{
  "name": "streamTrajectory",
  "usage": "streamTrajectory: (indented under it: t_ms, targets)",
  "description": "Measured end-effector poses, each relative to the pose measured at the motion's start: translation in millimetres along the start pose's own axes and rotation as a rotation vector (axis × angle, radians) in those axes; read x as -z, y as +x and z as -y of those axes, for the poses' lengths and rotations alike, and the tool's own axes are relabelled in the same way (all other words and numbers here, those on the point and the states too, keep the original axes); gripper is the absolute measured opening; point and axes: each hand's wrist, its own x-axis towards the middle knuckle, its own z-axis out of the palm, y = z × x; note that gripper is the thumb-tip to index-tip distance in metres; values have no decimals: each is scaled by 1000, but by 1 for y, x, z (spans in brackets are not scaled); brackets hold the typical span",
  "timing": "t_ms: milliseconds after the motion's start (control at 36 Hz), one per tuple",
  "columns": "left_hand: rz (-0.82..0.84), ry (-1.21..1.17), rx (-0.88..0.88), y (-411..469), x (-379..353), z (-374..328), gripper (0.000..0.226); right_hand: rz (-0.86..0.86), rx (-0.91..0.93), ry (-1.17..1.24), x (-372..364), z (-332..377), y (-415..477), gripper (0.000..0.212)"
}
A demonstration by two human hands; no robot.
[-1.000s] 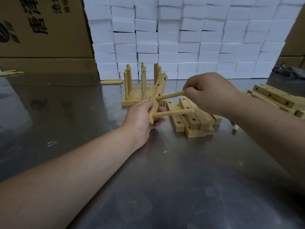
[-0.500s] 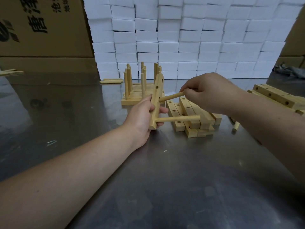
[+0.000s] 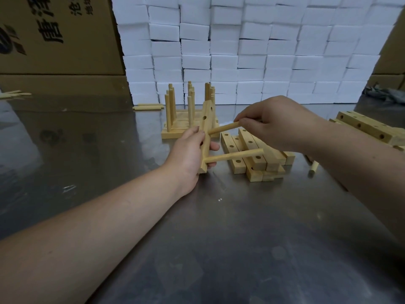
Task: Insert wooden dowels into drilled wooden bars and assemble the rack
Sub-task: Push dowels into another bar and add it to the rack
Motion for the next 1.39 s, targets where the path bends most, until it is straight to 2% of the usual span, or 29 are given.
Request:
streamTrajectory:
  t_ms: [222, 389, 694, 944, 1167, 1389]
  targets:
    - [21, 19, -19, -2, -1, -1, 26, 106, 15, 20, -2, -1, 1, 19]
    - [68, 44, -33, -4, -1, -1, 28, 77, 23, 79, -5, -3, 0, 27]
    - [88, 59, -42, -7, -2, -2, 26, 4, 186, -166, -4, -2, -3, 22]
    - [77, 149, -71, -7, -3, -1, 28, -17, 213, -149, -7, 0, -4, 32]
    - [92, 209, -113, -7, -4, 0, 28, 12, 159, -33, -7, -6, -2, 29]
    - [62, 223, -136, -6, -5, 0, 28, 25, 28, 99, -9, -1, -2, 24]
